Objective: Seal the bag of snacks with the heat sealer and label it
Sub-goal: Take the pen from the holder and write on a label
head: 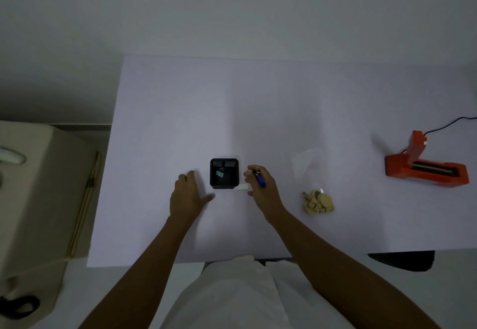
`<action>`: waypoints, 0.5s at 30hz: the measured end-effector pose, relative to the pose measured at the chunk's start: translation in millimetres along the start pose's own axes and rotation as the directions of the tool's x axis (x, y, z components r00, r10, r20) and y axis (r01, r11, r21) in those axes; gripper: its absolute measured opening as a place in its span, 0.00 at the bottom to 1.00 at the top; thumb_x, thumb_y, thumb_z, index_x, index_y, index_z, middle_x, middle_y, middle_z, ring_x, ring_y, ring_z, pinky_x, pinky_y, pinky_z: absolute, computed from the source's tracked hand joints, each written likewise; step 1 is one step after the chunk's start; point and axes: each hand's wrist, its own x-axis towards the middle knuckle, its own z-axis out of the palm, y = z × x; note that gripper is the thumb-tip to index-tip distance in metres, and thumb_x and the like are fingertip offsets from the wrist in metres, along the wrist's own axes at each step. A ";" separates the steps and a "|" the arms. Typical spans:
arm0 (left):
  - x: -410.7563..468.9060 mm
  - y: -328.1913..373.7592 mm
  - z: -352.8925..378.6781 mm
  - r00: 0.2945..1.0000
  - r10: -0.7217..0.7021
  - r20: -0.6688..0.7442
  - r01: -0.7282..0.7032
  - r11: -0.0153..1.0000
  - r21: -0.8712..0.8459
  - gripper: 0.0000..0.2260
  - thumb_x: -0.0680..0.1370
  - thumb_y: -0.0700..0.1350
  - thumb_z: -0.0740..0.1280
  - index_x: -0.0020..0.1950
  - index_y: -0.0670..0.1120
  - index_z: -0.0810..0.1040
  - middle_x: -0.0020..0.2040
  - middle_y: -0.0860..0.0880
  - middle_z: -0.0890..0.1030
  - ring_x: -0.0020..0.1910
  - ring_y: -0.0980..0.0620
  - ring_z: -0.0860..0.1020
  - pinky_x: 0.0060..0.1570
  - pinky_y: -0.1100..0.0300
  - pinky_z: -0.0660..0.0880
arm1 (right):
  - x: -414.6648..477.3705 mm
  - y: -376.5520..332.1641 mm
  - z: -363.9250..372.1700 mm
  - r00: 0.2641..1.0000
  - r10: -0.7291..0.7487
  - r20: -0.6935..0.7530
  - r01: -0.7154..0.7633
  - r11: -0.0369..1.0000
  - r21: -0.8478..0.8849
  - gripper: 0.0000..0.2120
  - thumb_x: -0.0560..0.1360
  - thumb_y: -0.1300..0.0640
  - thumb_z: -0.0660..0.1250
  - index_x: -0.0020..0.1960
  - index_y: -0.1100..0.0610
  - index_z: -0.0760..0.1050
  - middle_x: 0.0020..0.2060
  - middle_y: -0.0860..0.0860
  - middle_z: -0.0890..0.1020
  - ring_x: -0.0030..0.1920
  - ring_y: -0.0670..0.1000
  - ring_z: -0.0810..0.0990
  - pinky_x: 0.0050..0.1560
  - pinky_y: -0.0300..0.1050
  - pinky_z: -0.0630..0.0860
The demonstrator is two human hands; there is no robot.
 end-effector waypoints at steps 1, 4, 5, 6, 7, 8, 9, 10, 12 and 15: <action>-0.1 7.1 -5.6 0.999 0.027 -0.024 -0.029 0.997 -0.075 0.45 0.65 0.59 0.78 0.73 0.42 0.63 0.62 0.42 0.71 0.60 0.43 0.72 0.51 0.49 0.76 | 0.4 0.4 0.5 1.000 0.005 -0.001 -0.005 1.000 0.004 0.13 0.80 0.50 0.63 0.62 0.54 0.74 0.55 0.54 0.80 0.53 0.52 0.80 0.46 0.44 0.80; 4.0 28.6 -19.3 0.987 0.159 -0.035 -0.162 0.932 -0.325 0.47 0.63 0.50 0.82 0.74 0.42 0.61 0.69 0.44 0.69 0.65 0.51 0.67 0.60 0.57 0.68 | 2.8 0.8 2.5 1.000 0.022 0.009 -0.022 1.000 -0.002 0.14 0.80 0.50 0.64 0.63 0.54 0.74 0.55 0.54 0.80 0.55 0.53 0.80 0.49 0.47 0.81; 7.7 33.4 -21.3 0.980 0.197 -0.013 -0.188 0.911 -0.368 0.46 0.63 0.47 0.82 0.74 0.41 0.61 0.70 0.44 0.69 0.65 0.53 0.65 0.62 0.59 0.65 | 3.9 0.1 3.2 0.999 0.028 0.018 -0.028 1.000 -0.005 0.14 0.80 0.50 0.63 0.63 0.54 0.74 0.55 0.54 0.80 0.55 0.53 0.80 0.49 0.47 0.81; 11.2 37.0 -22.7 0.973 0.229 0.015 -0.206 0.901 -0.381 0.47 0.62 0.46 0.82 0.75 0.41 0.61 0.71 0.43 0.69 0.67 0.53 0.65 0.64 0.60 0.64 | 4.9 -0.7 4.1 0.999 0.037 0.029 -0.037 0.999 -0.003 0.14 0.80 0.50 0.63 0.63 0.54 0.74 0.56 0.54 0.80 0.56 0.53 0.80 0.49 0.47 0.82; 15.7 38.0 -21.8 0.966 0.254 0.050 -0.216 0.898 -0.383 0.47 0.62 0.45 0.82 0.75 0.41 0.61 0.71 0.43 0.68 0.68 0.51 0.66 0.67 0.59 0.63 | 6.1 -1.8 4.8 0.998 0.047 0.041 -0.047 0.999 0.007 0.13 0.81 0.51 0.63 0.63 0.54 0.74 0.56 0.54 0.80 0.56 0.53 0.81 0.49 0.46 0.82; 19.7 38.1 -21.0 0.959 0.269 0.084 -0.219 0.899 -0.380 0.46 0.63 0.44 0.82 0.75 0.41 0.61 0.71 0.43 0.69 0.69 0.48 0.68 0.69 0.57 0.64 | 6.8 -3.1 5.5 0.997 0.053 0.055 -0.054 0.998 0.021 0.12 0.81 0.51 0.63 0.62 0.54 0.74 0.56 0.54 0.80 0.56 0.53 0.81 0.48 0.46 0.82; 23.2 37.8 -20.2 0.954 0.278 0.108 -0.220 0.900 -0.377 0.44 0.63 0.44 0.82 0.73 0.41 0.63 0.70 0.43 0.71 0.68 0.47 0.70 0.69 0.56 0.66 | 7.2 -4.4 6.1 0.996 0.055 0.067 -0.057 0.998 0.034 0.11 0.81 0.52 0.63 0.61 0.54 0.74 0.56 0.55 0.80 0.56 0.53 0.81 0.48 0.46 0.82; 25.8 38.5 -20.2 0.952 0.284 0.117 -0.224 0.902 -0.370 0.41 0.63 0.43 0.82 0.71 0.42 0.66 0.67 0.43 0.73 0.64 0.47 0.73 0.67 0.55 0.69 | 7.4 -6.2 6.7 0.996 0.054 0.075 -0.057 0.998 0.041 0.10 0.81 0.53 0.63 0.60 0.55 0.74 0.56 0.55 0.80 0.56 0.53 0.82 0.48 0.46 0.82; 29.6 40.4 -21.4 0.951 0.294 0.097 -0.239 0.897 -0.372 0.34 0.64 0.44 0.81 0.65 0.43 0.71 0.61 0.45 0.77 0.57 0.51 0.75 0.60 0.54 0.74 | 8.3 -9.5 7.0 0.996 0.052 0.078 -0.056 0.997 0.049 0.10 0.81 0.53 0.63 0.59 0.56 0.75 0.55 0.55 0.81 0.55 0.53 0.82 0.47 0.45 0.82; 33.2 40.6 -25.9 0.952 0.295 0.083 -0.240 0.887 -0.394 0.33 0.63 0.45 0.82 0.63 0.46 0.71 0.59 0.49 0.77 0.54 0.54 0.75 0.55 0.58 0.75 | 10.3 -15.3 6.8 0.995 0.052 0.085 -0.059 0.995 0.083 0.09 0.81 0.54 0.63 0.59 0.56 0.75 0.54 0.56 0.82 0.53 0.52 0.83 0.48 0.46 0.83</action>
